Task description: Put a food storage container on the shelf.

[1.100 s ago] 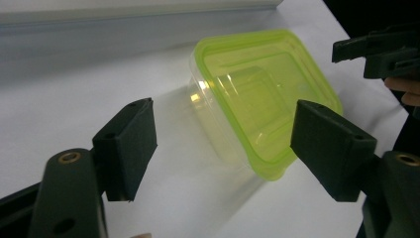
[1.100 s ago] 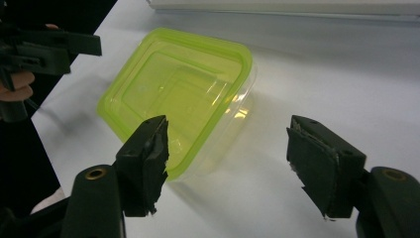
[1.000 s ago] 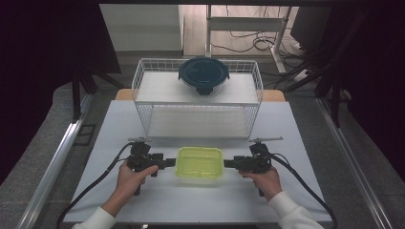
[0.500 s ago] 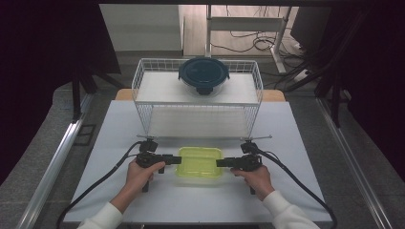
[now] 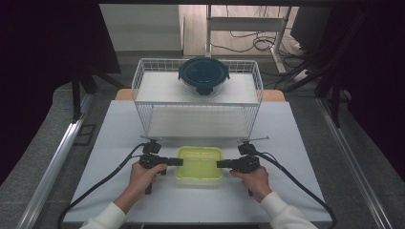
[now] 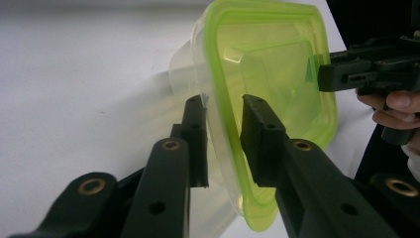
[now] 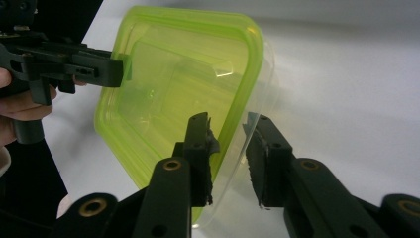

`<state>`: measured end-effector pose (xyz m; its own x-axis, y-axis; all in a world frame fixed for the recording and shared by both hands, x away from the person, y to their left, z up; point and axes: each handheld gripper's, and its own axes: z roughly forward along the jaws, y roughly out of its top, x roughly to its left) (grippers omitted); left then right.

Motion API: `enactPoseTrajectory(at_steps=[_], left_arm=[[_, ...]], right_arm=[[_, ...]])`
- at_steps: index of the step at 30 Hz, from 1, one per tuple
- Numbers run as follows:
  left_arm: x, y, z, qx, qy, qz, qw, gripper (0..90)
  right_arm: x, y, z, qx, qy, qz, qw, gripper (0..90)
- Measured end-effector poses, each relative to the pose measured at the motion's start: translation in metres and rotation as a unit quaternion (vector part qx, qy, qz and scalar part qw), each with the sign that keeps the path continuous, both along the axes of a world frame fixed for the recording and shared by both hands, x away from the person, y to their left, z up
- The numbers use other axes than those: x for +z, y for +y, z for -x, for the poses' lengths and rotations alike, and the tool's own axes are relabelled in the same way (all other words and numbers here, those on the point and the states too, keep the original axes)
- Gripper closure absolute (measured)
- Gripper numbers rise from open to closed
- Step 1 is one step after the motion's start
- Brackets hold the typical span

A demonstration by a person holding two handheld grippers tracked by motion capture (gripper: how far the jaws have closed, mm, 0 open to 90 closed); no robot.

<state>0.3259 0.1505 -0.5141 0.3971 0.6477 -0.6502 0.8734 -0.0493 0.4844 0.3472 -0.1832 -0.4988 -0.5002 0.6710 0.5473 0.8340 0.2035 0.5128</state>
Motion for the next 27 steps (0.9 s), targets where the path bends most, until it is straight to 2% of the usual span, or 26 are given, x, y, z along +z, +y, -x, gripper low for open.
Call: enactPoseTrajectory(at_steps=[8, 12, 16, 27], left_arm=[[0.010, 0.001, 0.009, -0.009, -0.025, -0.002, 0.9996, 79.7], [0.016, 0.002, 0.012, -0.012, -0.035, 0.000, 0.9993, 79.7], [0.019, 0.003, 0.014, -0.012, -0.043, -0.001, 0.9990, 79.7], [0.042, 0.002, 0.023, -0.014, -0.087, -0.008, 0.9960, 79.5]], right_arm=[[0.010, -0.004, 0.004, 0.004, -0.027, -0.001, 0.9996, 78.0], [0.016, -0.005, 0.008, 0.009, -0.039, -0.007, 0.9992, 78.0], [0.020, -0.004, 0.011, 0.016, -0.051, -0.002, 0.9986, 77.9], [0.036, -0.006, 0.016, 0.021, -0.081, -0.013, 0.9964, 78.1]])
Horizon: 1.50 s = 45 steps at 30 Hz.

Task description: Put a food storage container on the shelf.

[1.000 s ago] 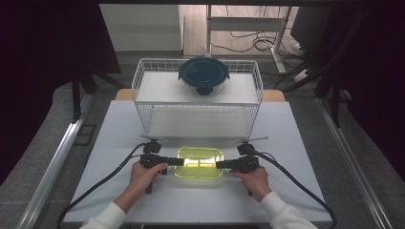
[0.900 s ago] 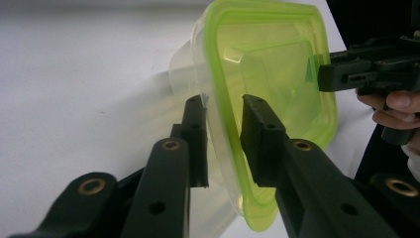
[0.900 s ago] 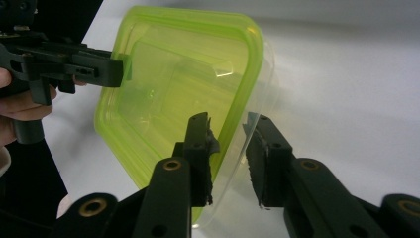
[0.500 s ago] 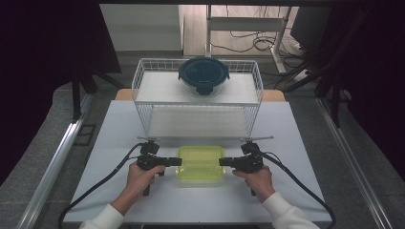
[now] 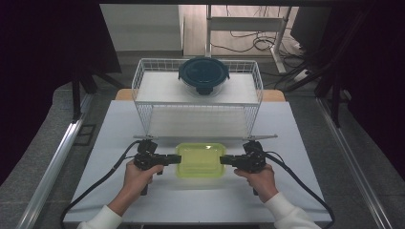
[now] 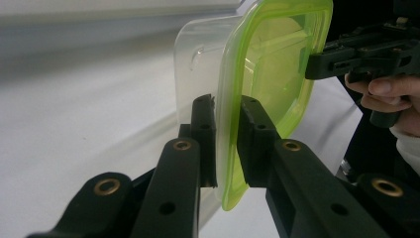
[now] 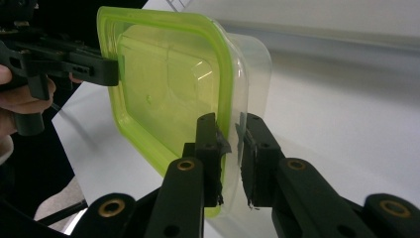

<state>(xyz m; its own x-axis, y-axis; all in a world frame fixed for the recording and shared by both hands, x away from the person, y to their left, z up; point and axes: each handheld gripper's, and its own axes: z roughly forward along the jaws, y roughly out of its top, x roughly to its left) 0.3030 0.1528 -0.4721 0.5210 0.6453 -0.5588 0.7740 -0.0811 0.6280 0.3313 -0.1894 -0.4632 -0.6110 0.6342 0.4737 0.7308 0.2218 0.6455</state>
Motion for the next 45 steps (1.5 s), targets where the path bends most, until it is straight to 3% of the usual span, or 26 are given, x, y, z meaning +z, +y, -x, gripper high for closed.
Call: enactPoseTrajectory(at_steps=[7, 16, 30, 45], left_arm=[[0.008, 0.003, 0.002, 0.001, -0.010, 0.013, 0.9999, 79.3], [0.021, 0.004, 0.007, -0.004, -0.035, 0.011, 0.9993, 79.0], [0.046, 0.006, 0.004, -0.007, -0.064, 0.024, 0.9976, 78.9], [0.102, 0.008, -0.005, -0.004, -0.110, 0.030, 0.9935, 78.9]], right_arm=[[0.008, 0.002, 0.003, 0.006, -0.018, 0.002, 0.9998, 78.1], [0.018, 0.001, 0.005, 0.009, -0.036, -0.005, 0.9993, 78.1], [0.044, -0.001, 0.006, 0.017, -0.077, -0.009, 0.9968, 78.0], [0.105, 0.001, -0.001, 0.019, -0.133, -0.015, 0.9908, 77.9]])
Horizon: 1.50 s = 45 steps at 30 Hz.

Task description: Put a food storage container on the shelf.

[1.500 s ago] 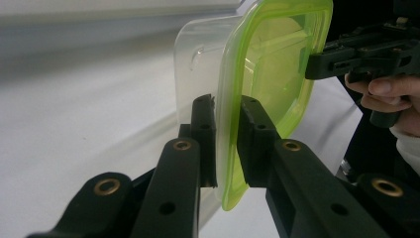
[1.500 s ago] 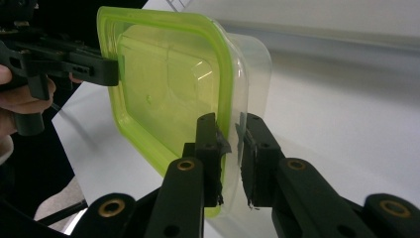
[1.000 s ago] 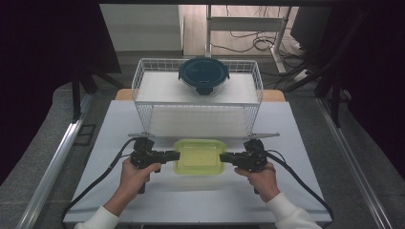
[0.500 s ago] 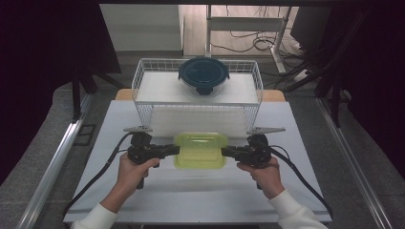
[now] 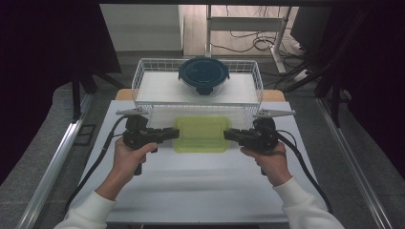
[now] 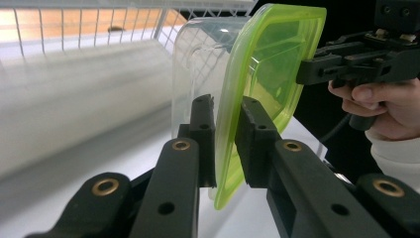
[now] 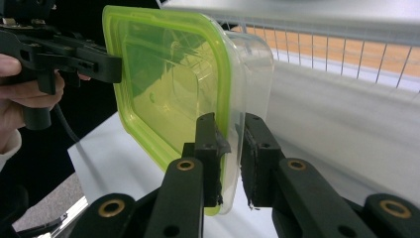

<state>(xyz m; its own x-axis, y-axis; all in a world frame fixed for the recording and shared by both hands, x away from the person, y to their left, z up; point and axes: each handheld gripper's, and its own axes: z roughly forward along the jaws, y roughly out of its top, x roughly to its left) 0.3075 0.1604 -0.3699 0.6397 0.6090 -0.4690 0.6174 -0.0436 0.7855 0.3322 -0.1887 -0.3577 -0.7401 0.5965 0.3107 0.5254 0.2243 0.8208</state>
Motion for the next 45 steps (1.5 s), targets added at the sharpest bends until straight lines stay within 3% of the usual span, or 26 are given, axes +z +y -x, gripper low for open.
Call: enactPoseTrajectory(at_steps=[17, 32, 45], left_arm=[[0.047, 0.001, -0.018, 0.002, -0.034, -0.009, 0.9994, 78.9], [0.069, 0.006, -0.040, -0.001, -0.040, -0.002, 0.9992, 79.1], [0.105, 0.008, -0.063, 0.004, -0.056, 0.003, 0.9984, 79.0]], right_arm=[[0.044, 0.001, -0.016, -0.003, -0.023, -0.004, 0.9997, 77.9], [0.071, 0.005, -0.035, -0.006, -0.030, -0.006, 0.9995, 77.9], [0.105, 0.005, -0.062, -0.001, -0.034, -0.023, 0.9992, 78.0]])
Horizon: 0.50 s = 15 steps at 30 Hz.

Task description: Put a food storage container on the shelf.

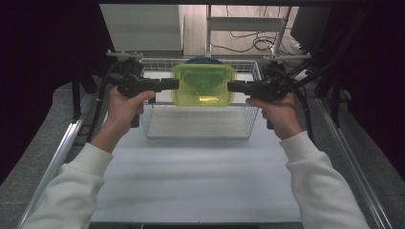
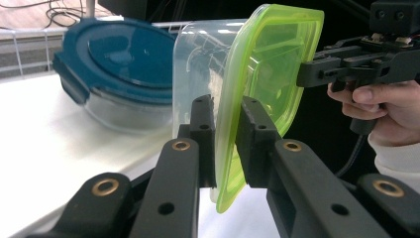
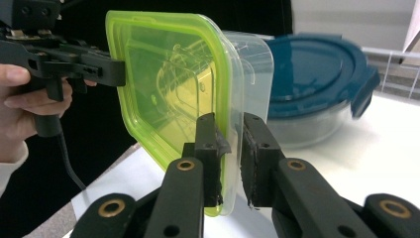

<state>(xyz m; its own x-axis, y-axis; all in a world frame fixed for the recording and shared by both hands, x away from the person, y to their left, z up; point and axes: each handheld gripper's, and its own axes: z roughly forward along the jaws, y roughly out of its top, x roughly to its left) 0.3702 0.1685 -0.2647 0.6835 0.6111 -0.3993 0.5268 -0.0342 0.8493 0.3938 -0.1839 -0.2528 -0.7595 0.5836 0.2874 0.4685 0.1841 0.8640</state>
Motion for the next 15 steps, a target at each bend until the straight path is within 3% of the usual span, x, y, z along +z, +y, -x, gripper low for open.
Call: enactPoseTrajectory(at_steps=[9, 15], left_arm=[[0.013, 0.006, -0.029, -0.004, 0.014, 0.021, 0.9997, 78.9], [0.013, 0.008, -0.055, -0.002, 0.045, 0.036, 0.9983, 78.9]], right_arm=[[0.024, 0.003, -0.027, 0.001, 0.008, 0.000, 1.0000, 78.0], [0.029, 0.004, -0.053, 0.002, 0.031, -0.006, 0.9995, 77.9]])
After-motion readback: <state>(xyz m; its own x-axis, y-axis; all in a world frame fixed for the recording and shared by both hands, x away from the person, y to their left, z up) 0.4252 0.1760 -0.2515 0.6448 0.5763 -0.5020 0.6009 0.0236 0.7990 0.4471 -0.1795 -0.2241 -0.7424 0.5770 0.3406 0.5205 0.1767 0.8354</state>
